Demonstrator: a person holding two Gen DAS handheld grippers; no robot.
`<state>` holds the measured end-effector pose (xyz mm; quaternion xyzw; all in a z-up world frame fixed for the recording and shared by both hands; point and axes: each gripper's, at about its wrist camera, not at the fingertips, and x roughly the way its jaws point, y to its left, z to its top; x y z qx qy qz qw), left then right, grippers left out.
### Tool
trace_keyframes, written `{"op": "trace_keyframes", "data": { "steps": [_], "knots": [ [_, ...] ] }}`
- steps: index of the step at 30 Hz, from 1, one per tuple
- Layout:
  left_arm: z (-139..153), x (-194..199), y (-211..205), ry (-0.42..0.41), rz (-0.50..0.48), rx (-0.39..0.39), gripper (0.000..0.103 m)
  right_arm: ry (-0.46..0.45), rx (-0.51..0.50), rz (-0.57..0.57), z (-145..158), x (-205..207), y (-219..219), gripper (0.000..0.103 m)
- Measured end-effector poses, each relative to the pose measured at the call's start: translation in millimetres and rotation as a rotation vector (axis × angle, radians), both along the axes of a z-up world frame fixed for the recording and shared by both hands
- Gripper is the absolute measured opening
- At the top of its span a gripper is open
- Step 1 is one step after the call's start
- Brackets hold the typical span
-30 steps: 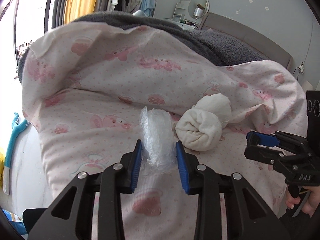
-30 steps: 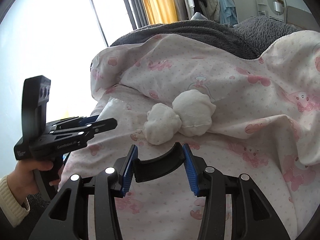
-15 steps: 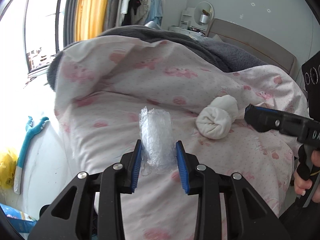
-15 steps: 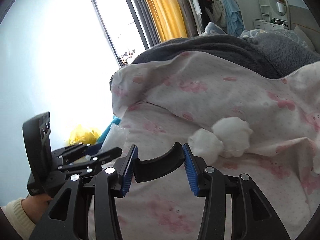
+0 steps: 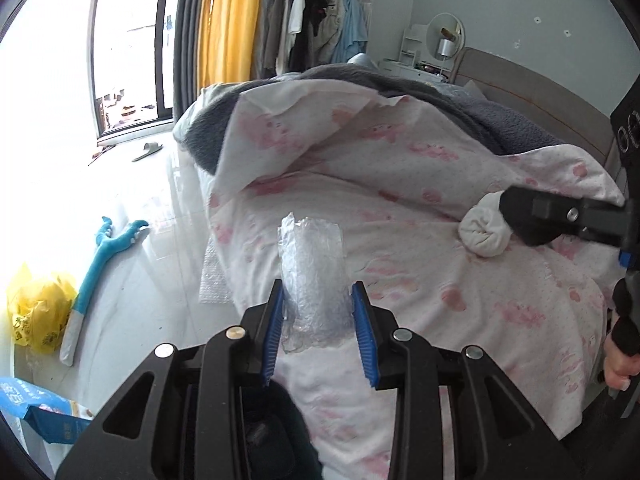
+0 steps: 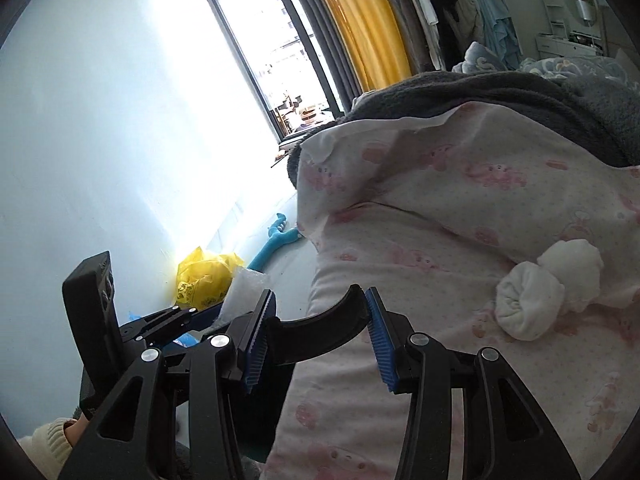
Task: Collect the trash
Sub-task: 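Carry the plastic bag and black clip to the black bin with both tools, then open the left tool to drop the plastic bag into the bin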
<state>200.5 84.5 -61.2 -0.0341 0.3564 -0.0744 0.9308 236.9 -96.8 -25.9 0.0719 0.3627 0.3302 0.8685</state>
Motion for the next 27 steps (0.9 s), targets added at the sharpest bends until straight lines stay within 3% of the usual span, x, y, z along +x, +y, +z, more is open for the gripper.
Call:
{"op": "trace_keyframes", "data": {
  "steps": [13, 27],
  "knots": [
    [-46.3, -28.4, 54.7, 0.173, 0.042, 0.149, 0.036, -0.002, -0.073, 0.126, -5.3, -21.7, 90.4, 0.047],
    [-119.1, -54.6, 99.2, 0.448, 0.053, 0.11, 0.036, 0.059, -0.124, 0.189, -26.9, -30.3, 156.6, 0.047]
  ]
}}
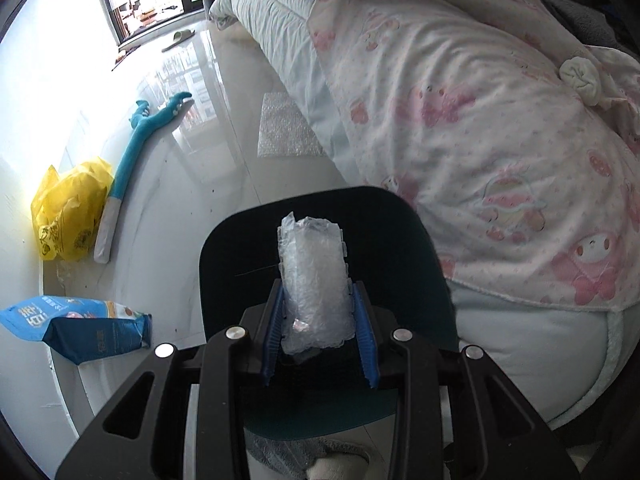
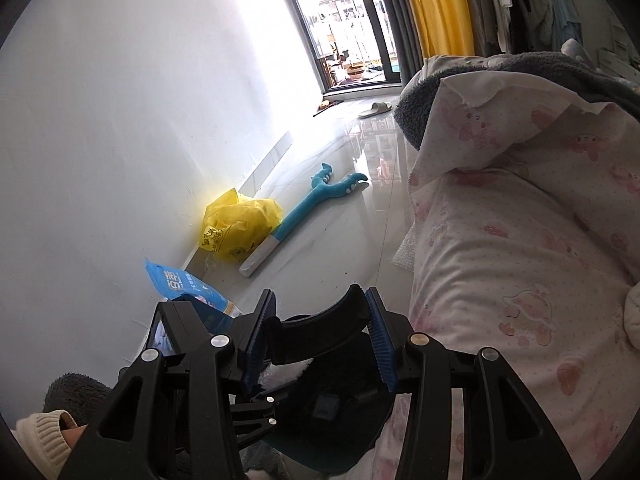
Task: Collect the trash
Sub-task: 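Open the left tool to drop the plastic bag into the bin, then open the right tool over the bin to drop the black clip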
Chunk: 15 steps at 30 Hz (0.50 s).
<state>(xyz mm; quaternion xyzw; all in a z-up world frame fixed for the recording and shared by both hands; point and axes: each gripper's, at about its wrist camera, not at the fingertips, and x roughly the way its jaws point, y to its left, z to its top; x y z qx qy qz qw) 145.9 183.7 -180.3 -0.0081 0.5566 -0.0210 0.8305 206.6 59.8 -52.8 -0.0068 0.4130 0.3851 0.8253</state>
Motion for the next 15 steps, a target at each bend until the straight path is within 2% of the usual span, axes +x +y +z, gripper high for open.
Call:
{"op": "trace_keyframes", "data": {
  "steps": [4, 7, 9, 10, 15],
  "knots": [
    [-14.2, -6.0, 11.2, 0.073, 0.02, -0.002, 0.037, 0.017, -0.015, 0.011, -8.4, 0.3, 14.3, 0.047],
    [-22.3, -11.1, 18.3, 0.122, 0.027, -0.036, 0.038, 0.032, -0.031, 0.02, -16.8, -1.4, 26.2, 0.047],
    [-23.6, -13.0, 20.4, 0.133, 0.029, -0.042, 0.05, 0.041, -0.045, 0.028, -22.1, -1.3, 33.5, 0.047],
    [-23.8, -14.9, 22.2, 0.134, 0.029, -0.041, 0.061, 0.045, -0.053, 0.031, -25.0, -1.6, 36.5, 0.047],
    [-19.9, -22.3, 35.1, 0.123, 0.051, -0.028, 0.073, 0.072, -0.083, 0.032, -40.8, -0.9, 51.3, 0.047]
  ]
}}
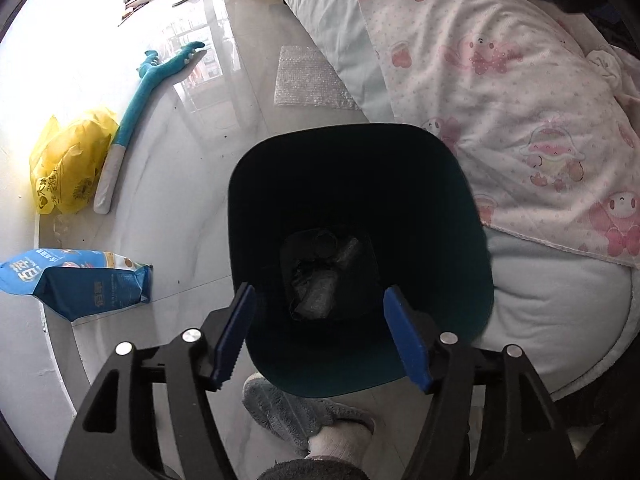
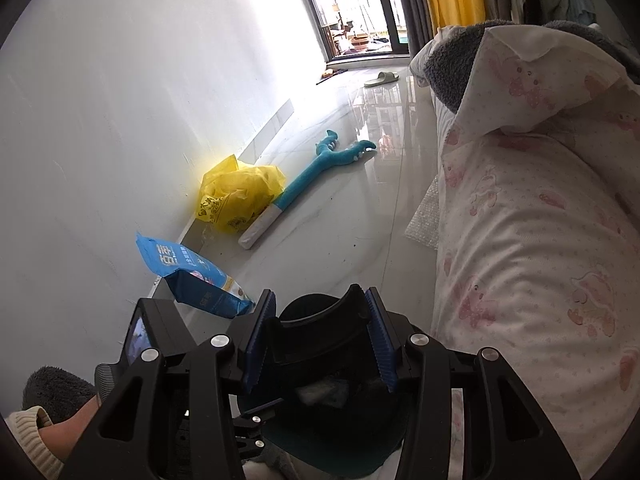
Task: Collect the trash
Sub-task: 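Open the right tool over the bin to drop the black clip, then move both tools back over the white tissue balls on the duvet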
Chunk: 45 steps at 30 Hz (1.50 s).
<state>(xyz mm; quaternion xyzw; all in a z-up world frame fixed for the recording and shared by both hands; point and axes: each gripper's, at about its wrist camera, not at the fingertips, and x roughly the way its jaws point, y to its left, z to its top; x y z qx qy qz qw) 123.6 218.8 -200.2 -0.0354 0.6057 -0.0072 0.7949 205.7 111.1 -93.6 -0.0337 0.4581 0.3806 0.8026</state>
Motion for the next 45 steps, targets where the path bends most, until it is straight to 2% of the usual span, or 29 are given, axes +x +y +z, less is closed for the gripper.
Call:
{"op": "trace_keyframes", "data": {
  "steps": [4, 11, 17, 25, 34, 39, 45],
  "knots": [
    [10.4, -6.5, 11.4, -0.043, 0.026, 0.029, 0.084, 0.03, -0.033, 0.001, -15.2, 0.9, 11.0, 0.047],
    [35.6, -17.8, 30.6, -0.148, 0.065, 0.032, 0.091, 0.076, -0.096, 0.016, -43.1, -1.2, 29.0, 0.047],
    [63.7, -30.2, 41.5, -0.262, 0.092, 0.046, 0.093, 0.114, -0.159, 0.007, -69.8, 1.3, 38.3, 0.047],
    [110.3, -38.7, 47.7, -0.43, 0.126, 0.034, 0.095, 0.16, -0.297, 0.048, -114.8, -9.0, 54.4, 0.047],
    [168.9, -42.4, 34.6, -0.618, 0.121, 0.048, 0.095, 0.171, -0.383, 0.08, -139.3, -18.7, 57.1, 0.047],
    [192.7, -44.9, 22.3, -0.678, 0.111, 0.089, 0.095, 0.148, -0.413, 0.087, -137.2, -23.2, 54.4, 0.066],
    [206.0, -45.6, 15.1, -0.725, 0.104, 0.098, 0.095, 0.098, -0.356, 0.075, -114.9, -21.9, 42.9, 0.073]
  ]
}}
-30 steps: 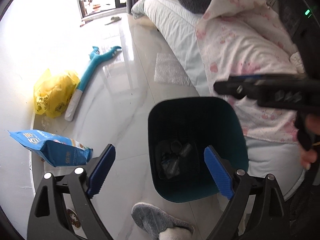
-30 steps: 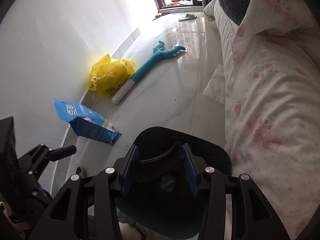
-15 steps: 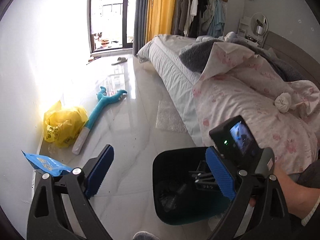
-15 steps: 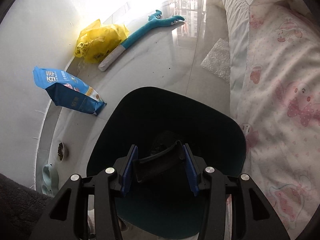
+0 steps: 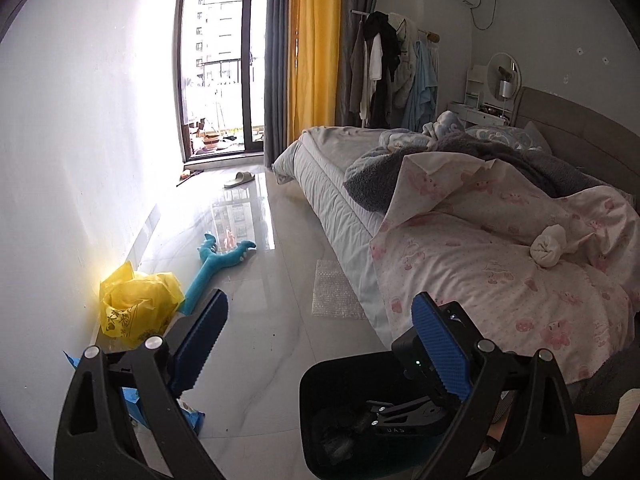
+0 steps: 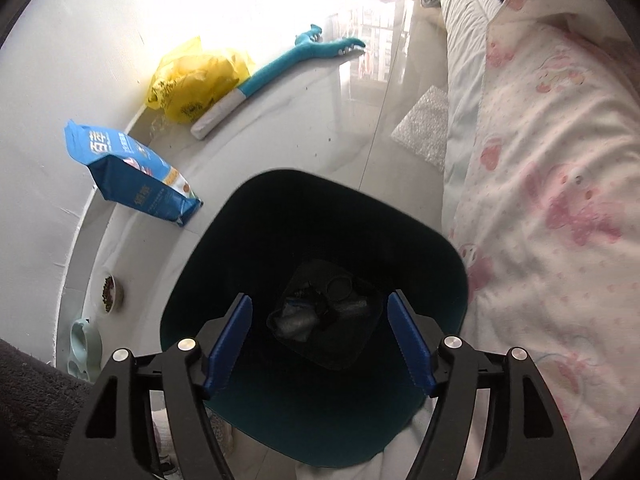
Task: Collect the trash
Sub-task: 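Move both tools back over the white tissue balls on the duvet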
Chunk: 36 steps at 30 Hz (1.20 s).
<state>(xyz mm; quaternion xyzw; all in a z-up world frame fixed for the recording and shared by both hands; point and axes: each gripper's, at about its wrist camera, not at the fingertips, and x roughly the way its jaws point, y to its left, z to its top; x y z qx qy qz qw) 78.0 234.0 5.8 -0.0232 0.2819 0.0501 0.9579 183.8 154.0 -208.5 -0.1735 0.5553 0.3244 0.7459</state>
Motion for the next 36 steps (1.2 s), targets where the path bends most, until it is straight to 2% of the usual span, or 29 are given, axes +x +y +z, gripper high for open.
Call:
{"op": "trace_keyframes", "data": {
  "steps": [4, 10, 13, 19, 24, 32, 36],
  "knots": [
    [7.9, 3.6, -1.0, -0.017, 0.006, -0.004, 0.095, -0.038, 0.05, -0.01, 20.0, 0.9, -9.6, 0.076],
    [27.6, 10.8, -5.5, -0.06, 0.007, -0.036, 0.095, -0.146, 0.118, -0.013, 54.7, 1.5, -29.2, 0.078],
    [35.2, 14.4, -14.6, -0.08, -0.001, -0.02, 0.095, -0.192, 0.152, -0.027, 71.4, 6.0, -43.2, 0.082],
    [44.4, 22.5, -38.0, -0.102, -0.043, -0.029, 0.095, -0.295, 0.189, -0.056, 101.9, 11.9, -74.7, 0.087],
    [52.3, 25.8, -61.1, -0.126, -0.093, -0.001, 0.096, -0.35, 0.224, -0.108, 123.9, 23.5, -106.8, 0.09],
    [57.9, 36.6, -91.1, -0.136, -0.155, -0.008, 0.096, -0.422, 0.239, -0.197, 146.7, 36.8, -158.1, 0.092],
    [55.0, 47.1, -100.7, -0.129, -0.187, -0.049, 0.096, -0.444, 0.229, -0.239, 151.4, 44.3, -182.5, 0.092]
  ]
}}
